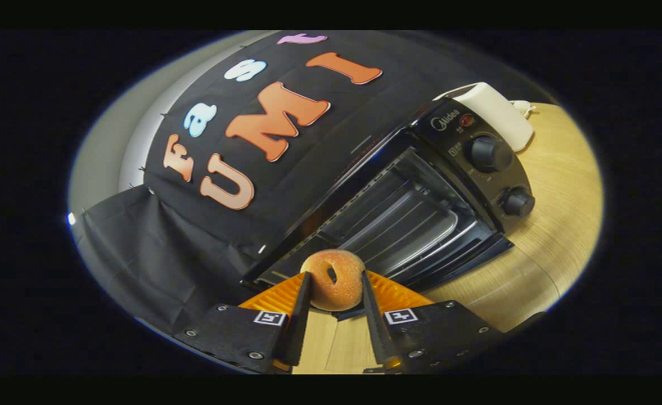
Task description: Open the toaster oven, put the food inside, and close the toaster oven door.
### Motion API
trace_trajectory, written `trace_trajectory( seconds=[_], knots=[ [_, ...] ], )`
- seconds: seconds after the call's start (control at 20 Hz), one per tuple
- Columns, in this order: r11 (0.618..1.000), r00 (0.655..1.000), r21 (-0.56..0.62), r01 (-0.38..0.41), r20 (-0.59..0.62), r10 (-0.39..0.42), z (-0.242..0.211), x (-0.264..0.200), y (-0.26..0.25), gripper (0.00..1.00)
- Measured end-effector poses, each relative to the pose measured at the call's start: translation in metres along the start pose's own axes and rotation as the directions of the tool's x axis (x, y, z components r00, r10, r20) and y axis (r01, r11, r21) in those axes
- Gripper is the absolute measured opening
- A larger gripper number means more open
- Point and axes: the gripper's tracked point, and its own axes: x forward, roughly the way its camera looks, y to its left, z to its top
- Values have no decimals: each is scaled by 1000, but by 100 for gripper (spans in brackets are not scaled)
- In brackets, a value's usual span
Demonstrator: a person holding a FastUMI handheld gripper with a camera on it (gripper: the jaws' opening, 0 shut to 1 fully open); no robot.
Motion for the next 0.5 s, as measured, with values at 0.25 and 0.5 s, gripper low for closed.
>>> trace_trajectory(
  seconds=[0.25,0.5],
  knots=[
    [1000,999,-16,21,41,-21,8,29,5,49],
    [998,995,-28,61,80,-58,11,48,-2,52]
  ],
)
